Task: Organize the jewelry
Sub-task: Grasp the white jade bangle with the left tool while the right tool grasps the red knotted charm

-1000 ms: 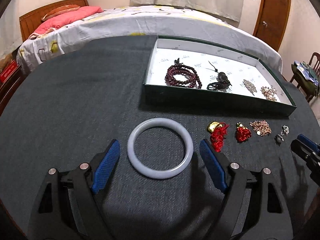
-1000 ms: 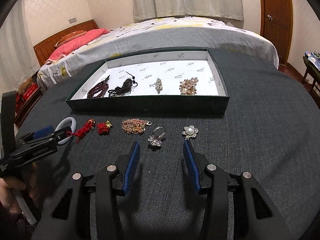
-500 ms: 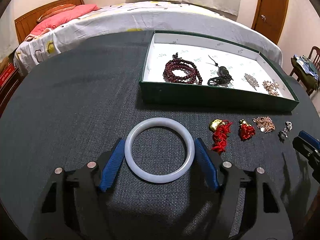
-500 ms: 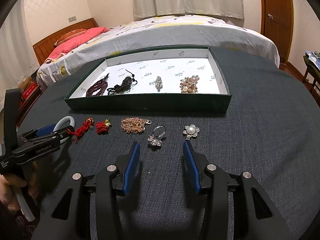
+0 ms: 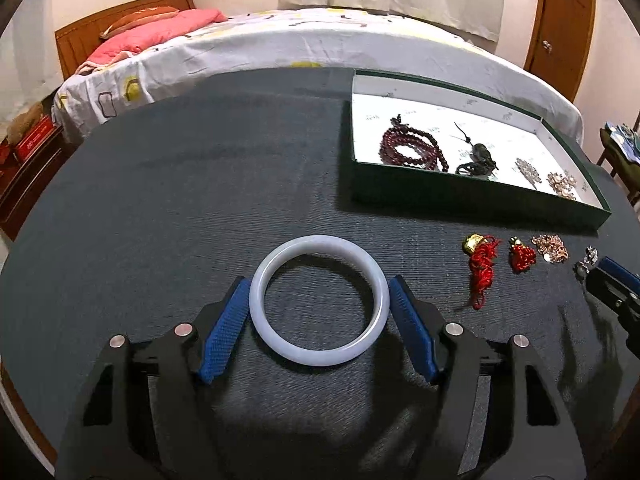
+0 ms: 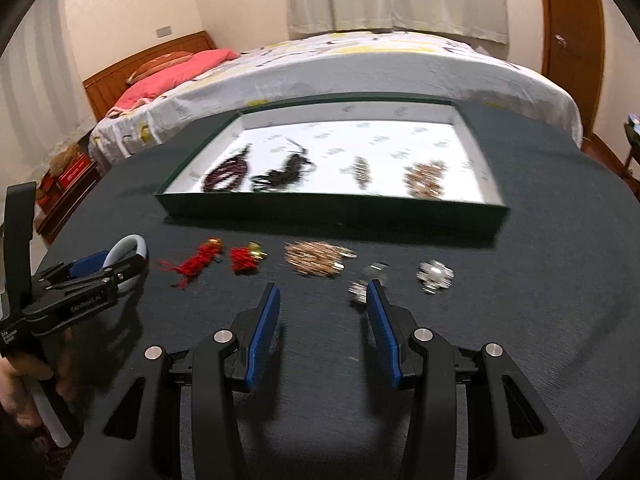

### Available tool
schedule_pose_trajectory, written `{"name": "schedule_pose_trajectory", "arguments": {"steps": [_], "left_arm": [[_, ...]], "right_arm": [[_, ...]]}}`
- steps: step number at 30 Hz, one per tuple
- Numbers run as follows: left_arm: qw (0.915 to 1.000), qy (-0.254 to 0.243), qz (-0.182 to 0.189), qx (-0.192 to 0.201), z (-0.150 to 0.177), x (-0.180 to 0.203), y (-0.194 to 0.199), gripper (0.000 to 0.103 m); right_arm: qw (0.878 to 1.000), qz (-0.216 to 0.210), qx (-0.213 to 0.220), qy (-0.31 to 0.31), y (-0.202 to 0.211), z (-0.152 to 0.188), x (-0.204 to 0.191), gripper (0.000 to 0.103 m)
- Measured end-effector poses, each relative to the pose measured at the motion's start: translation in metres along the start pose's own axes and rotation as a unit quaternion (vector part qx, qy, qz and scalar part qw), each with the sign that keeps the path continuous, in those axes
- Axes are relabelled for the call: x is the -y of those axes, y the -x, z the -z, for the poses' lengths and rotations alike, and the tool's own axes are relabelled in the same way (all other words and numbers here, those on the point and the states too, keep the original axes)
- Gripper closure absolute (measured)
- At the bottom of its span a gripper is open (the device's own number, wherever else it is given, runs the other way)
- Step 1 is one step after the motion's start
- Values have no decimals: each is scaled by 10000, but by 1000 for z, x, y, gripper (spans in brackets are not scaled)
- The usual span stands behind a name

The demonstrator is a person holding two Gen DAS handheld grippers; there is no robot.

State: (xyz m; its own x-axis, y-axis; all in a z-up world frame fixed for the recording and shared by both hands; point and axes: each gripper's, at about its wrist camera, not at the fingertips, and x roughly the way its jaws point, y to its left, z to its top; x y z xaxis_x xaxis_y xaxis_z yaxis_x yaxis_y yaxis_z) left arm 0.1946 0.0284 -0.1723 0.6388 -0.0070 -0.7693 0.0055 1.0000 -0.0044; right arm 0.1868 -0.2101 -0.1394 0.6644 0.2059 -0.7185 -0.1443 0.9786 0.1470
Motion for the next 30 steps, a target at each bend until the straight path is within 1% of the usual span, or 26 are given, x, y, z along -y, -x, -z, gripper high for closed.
{"name": "schedule_pose_trajectory", "arguments": {"steps": [6,7,9,12,17,22,30], "left_arm": [[9997,100,-190,94,2,-17,13,34],[9996,119,-221,108,2,-19,14,34],[9993,195,-295,124,3,-27,17,34],[9988,331,-327,116,1,-34,18,34],[9986,417,-302,111,1,-38,17,34],[9988,389,-272,96,1,-36,16,34],[9990,328,-254,172,0,-30,18,34]], "right_arm": [[9996,-137,-56,220,-19,-12,-26,60],[9996,-148,-79,247,-21,-12,-29,63],[9993,-151,-147,308,-29,-15,-33,65],[9988,-179,-257,372,-38,-18,-39,74],[9976,-166,-425,511,-51,-17,-46,80],[9972,-101,-392,624,-50,-14,-50,87],[9983,-174,-261,497,-35,-11,-41,89]]}}
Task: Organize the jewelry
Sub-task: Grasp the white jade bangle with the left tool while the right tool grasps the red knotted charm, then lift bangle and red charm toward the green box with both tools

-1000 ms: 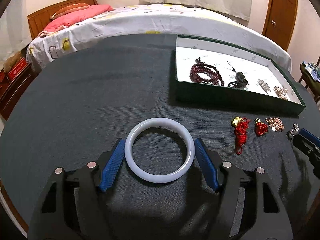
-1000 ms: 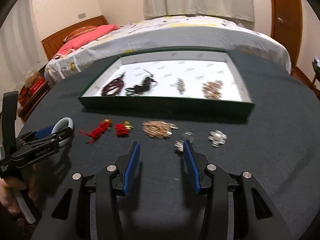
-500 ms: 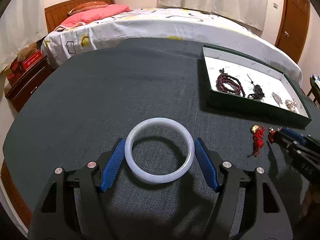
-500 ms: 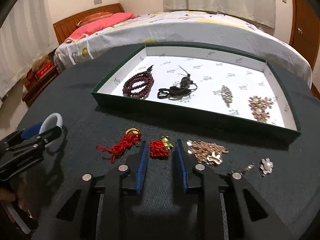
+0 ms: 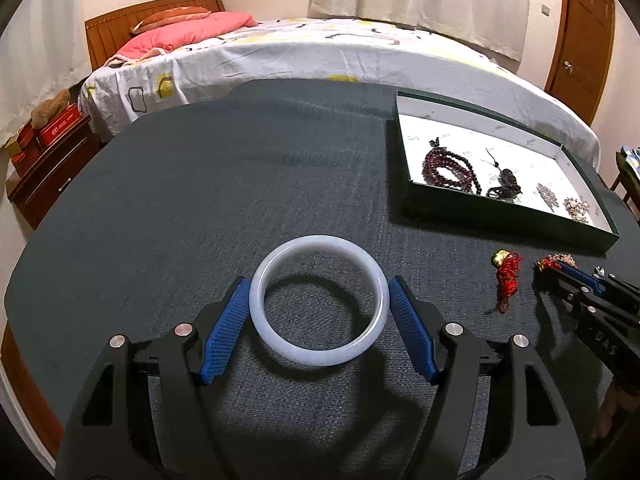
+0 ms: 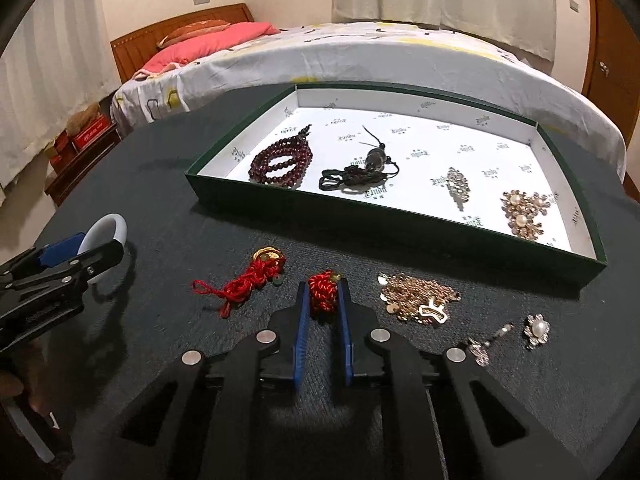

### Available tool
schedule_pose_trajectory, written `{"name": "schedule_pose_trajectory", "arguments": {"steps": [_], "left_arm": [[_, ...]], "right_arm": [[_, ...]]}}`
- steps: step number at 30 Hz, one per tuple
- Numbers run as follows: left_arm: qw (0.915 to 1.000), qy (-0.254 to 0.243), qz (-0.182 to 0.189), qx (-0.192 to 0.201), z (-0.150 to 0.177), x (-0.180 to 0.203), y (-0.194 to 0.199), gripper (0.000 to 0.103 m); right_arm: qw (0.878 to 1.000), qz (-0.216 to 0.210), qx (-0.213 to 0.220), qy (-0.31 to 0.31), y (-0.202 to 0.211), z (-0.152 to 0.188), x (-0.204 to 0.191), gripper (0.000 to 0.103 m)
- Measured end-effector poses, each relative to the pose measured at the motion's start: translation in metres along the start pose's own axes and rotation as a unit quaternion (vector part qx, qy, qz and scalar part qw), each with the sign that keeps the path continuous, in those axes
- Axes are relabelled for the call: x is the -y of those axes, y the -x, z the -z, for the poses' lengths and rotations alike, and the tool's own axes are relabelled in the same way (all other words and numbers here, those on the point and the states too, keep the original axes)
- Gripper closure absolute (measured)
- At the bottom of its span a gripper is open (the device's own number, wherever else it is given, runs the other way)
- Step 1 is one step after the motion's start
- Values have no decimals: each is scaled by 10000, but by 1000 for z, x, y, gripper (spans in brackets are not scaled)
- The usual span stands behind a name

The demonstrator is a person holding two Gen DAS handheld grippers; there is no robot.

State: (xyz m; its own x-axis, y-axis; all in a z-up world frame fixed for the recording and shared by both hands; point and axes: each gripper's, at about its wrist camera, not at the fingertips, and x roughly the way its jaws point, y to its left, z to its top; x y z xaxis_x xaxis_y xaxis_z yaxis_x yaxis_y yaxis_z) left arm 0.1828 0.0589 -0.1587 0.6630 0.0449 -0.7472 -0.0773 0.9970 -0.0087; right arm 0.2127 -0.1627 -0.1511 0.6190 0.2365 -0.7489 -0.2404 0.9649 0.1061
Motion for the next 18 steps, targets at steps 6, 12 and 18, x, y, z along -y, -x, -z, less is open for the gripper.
{"name": "schedule_pose_trajectory", "arguments": {"steps": [6,12,18], "left_arm": [[9998,-73,135,81,-2,11,9,34],[9988,-130,461,138,-10,31,17,34],[9942,-443,919,350,-34,75,22,34]], "right_arm": [[9998,0,168,-133,22,0,12,89],[9986,113,442,-262,47,-9,31,89],[9961,294,742,-380,63,-27,57,89]]}}
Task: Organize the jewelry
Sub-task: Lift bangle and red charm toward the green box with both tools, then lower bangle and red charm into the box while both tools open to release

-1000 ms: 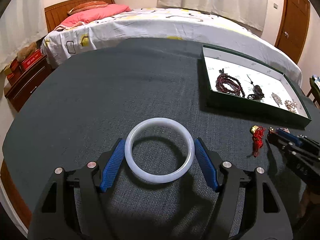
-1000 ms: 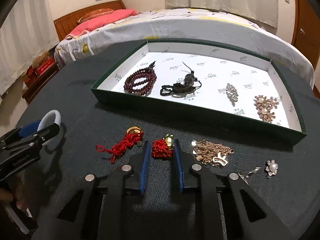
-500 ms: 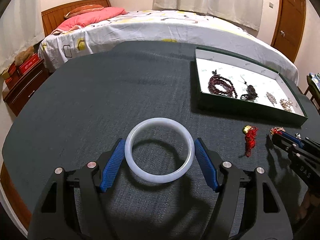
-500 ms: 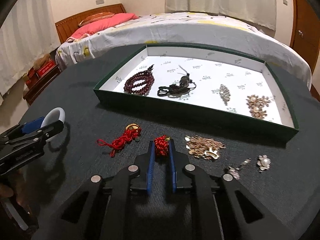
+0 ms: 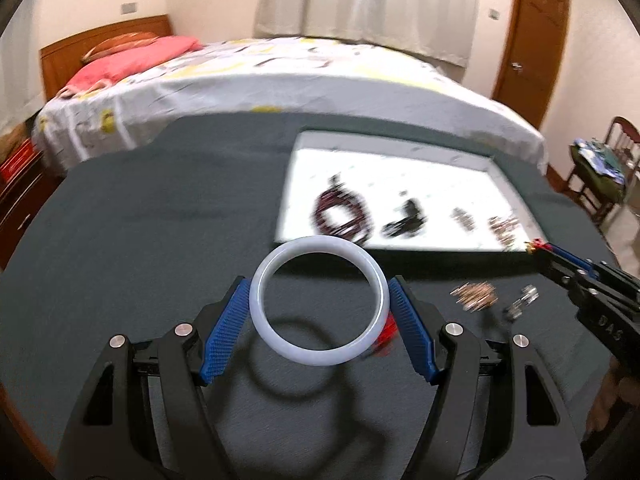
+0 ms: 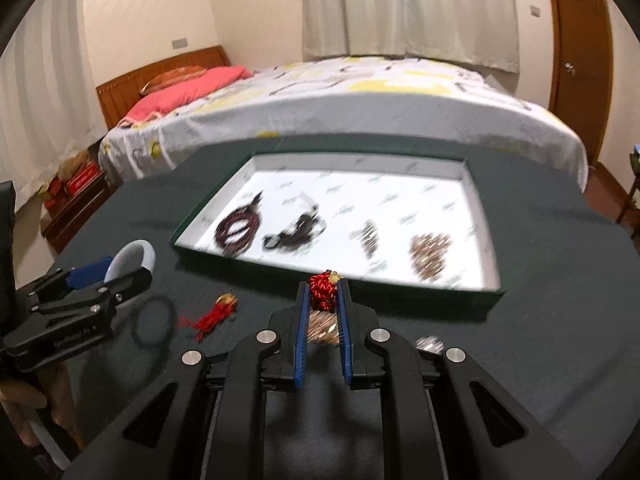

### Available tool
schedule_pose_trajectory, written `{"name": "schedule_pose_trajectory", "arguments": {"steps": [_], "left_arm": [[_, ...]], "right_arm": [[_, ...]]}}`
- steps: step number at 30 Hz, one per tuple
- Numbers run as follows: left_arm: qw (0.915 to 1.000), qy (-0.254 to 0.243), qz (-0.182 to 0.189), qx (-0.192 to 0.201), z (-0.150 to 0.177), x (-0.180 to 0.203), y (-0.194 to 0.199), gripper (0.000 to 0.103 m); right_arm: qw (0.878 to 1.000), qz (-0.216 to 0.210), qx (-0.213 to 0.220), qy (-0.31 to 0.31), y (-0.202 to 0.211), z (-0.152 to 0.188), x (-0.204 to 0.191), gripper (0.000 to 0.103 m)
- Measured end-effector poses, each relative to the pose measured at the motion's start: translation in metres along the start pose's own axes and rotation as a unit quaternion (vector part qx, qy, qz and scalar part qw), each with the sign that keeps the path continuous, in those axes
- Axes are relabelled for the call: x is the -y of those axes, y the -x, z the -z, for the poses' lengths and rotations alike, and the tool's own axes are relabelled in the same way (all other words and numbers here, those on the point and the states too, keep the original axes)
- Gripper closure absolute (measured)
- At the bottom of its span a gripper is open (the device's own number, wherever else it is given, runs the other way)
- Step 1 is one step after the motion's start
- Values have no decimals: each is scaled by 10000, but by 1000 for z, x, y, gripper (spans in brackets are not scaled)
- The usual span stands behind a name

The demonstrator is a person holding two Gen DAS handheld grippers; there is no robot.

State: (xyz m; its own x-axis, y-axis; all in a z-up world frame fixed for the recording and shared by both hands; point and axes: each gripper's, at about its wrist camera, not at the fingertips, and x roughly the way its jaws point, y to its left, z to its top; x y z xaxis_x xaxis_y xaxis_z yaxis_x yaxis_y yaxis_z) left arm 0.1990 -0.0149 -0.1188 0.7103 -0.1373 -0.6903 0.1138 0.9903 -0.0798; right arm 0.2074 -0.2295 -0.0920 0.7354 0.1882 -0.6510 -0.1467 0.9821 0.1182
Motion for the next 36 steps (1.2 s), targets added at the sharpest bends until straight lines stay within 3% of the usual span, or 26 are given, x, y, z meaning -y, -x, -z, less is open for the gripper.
{"name": "schedule_pose_trajectory", "arguments": {"steps": [9,14,27,36], "left_arm": [[9969,-487,466,411,-58,73,-32,34],[9963,-509,514,460,-85,99,-67,34],[9984,-347,346,-280,-92,118,-162,34],[9969,-458,302,-565,-91,120,-172,34]], "right_arm": [[9985,305,444,-76,-11,-45,39,89],[9982,394,453,-87,-36,-64,57,89],[9988,259,-297,-304,-114,-54,92,89],[9984,318,-406,-245,-124,-50,94,89]]}}
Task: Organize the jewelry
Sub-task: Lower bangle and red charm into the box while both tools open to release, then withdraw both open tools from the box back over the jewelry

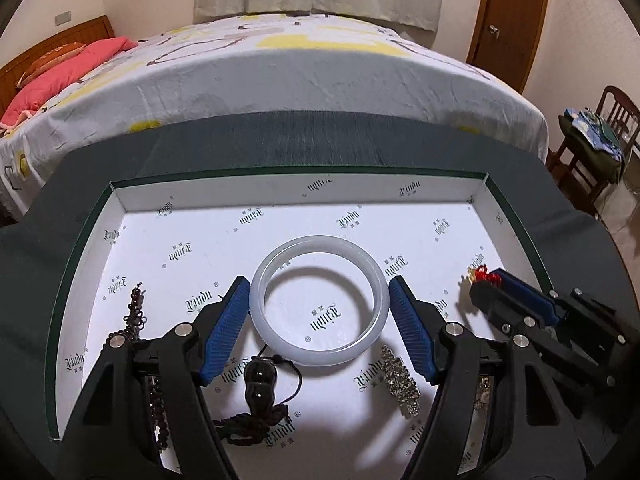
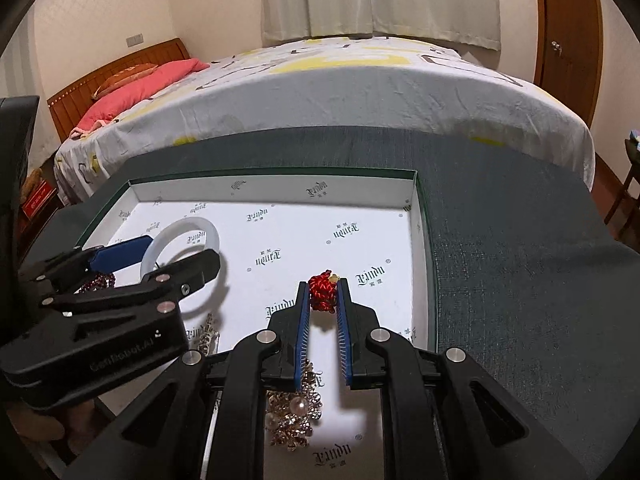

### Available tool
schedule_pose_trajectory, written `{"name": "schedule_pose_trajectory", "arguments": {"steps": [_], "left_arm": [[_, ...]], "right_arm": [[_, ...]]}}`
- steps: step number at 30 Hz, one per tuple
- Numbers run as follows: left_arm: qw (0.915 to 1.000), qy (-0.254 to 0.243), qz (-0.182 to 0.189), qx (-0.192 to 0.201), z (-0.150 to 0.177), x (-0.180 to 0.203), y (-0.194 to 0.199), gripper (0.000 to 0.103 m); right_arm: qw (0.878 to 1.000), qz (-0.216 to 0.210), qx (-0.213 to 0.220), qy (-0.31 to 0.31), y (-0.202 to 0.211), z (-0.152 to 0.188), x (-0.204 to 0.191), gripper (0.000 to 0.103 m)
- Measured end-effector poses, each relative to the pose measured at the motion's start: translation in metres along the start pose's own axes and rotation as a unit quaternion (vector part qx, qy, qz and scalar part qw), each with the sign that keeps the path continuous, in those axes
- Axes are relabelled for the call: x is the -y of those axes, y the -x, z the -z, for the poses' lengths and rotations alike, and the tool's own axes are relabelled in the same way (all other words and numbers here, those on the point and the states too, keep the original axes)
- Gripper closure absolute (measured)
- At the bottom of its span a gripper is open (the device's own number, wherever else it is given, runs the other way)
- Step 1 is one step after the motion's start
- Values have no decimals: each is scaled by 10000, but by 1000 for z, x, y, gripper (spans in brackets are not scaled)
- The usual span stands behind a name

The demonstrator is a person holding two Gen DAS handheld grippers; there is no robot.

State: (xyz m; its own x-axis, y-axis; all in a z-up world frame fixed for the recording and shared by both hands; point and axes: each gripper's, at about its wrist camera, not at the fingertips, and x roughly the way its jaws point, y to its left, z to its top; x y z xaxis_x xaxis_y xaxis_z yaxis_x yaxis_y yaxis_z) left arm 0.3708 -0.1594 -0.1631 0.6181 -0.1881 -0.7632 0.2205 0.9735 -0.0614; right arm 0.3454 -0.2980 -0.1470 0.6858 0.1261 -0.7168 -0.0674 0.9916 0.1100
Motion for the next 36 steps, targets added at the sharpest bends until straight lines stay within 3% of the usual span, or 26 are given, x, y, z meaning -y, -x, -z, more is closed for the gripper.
{"name": "schedule_pose_trajectory", "arguments": {"steps": [11,14,16,18,28,36], "left_arm": [[9998,56,88,-145,1,-1,-2,33],[9998,76,166,-35,-1,-2,5,28],[9998,91,172,44,-2,-1,11,26],[9998,99,168,102,-3,-3,17,25],[9985,255,233,431,6,-19,57,25],[9973,380,136,616,35,-38,95,25]], "right_arm": [[9998,-97,75,-145,10,-3,6,87],[9997,-115,120,-162,16,-5,5,86],[9996,-54,203,-193,22,-5,5,71],[9993,-48,287,-255,29,-5,6,63],[9985,59,479,-267,60,-4,-11,63],[9974,30,573,-427,96,27,-27,63]]}}
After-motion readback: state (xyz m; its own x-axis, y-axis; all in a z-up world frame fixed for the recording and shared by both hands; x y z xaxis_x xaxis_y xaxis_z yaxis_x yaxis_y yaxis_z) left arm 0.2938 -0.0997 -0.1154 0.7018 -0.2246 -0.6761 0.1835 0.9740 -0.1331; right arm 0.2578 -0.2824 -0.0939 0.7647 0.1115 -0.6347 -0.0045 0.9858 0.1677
